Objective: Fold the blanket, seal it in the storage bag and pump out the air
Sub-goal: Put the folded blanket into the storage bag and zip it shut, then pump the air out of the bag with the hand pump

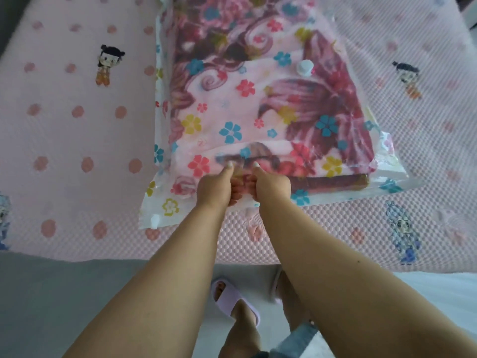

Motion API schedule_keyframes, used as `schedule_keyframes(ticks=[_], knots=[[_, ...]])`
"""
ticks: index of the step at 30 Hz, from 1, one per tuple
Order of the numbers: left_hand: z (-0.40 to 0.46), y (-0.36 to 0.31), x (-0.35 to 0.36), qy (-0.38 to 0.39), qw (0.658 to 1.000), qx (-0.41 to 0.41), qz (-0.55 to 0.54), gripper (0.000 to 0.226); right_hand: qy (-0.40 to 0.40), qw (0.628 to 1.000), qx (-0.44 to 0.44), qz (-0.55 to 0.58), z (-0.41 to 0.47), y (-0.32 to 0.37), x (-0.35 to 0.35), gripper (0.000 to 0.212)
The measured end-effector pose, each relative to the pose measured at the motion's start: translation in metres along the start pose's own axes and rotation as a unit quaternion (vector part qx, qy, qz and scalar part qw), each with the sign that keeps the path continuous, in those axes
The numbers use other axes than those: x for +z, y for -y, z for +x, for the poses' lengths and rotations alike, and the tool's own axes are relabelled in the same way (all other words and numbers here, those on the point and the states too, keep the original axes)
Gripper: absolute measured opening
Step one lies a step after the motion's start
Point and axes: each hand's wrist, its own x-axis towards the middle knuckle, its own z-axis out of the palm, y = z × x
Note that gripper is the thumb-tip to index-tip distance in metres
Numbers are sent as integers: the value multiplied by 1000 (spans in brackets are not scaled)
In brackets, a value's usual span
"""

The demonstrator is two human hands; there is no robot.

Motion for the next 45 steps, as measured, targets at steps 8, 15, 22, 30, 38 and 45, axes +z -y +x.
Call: schedule_keyframes(ticks=[8, 15, 22, 30, 38, 45], knots=[[32, -93, 62, -117, 904, 250, 327, 32, -76, 951, -203, -219, 79, 77, -87, 26], [80, -96, 109, -70, 782, 161, 598, 64, -78, 778, -327, -531, 174, 111, -156, 69], [102, -83, 137, -68, 730, 223, 643, 71, -22, 803, -255, -538, 206, 87, -152, 74], [101, -54, 113, -52, 704, 234, 669, 74, -44, 838, -221, -497, 171, 38, -133, 72], [76, -62, 83, -9, 684, 223, 695, 74, -20, 856, -178, -484, 122, 24, -124, 71], [42, -118, 122, 1, 684, 279, 674, 75, 7, 871, -174, -460, 106, 83, -159, 68]])
